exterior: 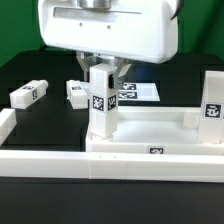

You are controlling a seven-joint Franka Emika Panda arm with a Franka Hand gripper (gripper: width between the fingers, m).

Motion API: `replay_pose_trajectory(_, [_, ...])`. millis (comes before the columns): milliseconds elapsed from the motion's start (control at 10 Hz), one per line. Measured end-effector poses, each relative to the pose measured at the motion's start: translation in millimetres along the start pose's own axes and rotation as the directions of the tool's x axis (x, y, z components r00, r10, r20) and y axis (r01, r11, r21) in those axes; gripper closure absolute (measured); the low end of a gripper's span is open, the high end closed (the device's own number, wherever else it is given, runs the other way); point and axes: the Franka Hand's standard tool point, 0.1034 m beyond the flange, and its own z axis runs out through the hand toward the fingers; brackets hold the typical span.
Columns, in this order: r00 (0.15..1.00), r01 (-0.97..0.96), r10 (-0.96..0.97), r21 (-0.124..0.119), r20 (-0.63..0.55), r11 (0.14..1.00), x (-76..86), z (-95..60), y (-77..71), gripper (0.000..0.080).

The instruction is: Assemble desk

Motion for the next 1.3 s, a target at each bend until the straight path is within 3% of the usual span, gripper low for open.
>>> replay_pose_trajectory(200, [0.990,-0.139,0.139,0.027,0.016,0.990,1.5,-0.1,1.3,0.0509])
replay_pose_trajectory(700, [0.930,-0.366,0.365,0.033,0.030,0.930,1.5,0.5,1.3,0.0509])
replay_pose_trajectory(800, [0.932,-0.362,0.362,0.033,0.030,0.931,1.4,0.4,1.1,0.0434])
replay_pose_trajectory(900, [0.937,-0.349,0.348,0.034,0.029,0.937,1.3,0.4,0.9,0.0434])
replay_pose_trajectory(1100, [0.951,-0.310,0.309,0.030,0.026,0.950,0.4,-0.1,-0.9,0.0176])
replay_pose_trajectory(1300, [0.997,-0.081,0.081,0.017,-0.004,0.997,-0.3,-1.8,-6.6,0.0156])
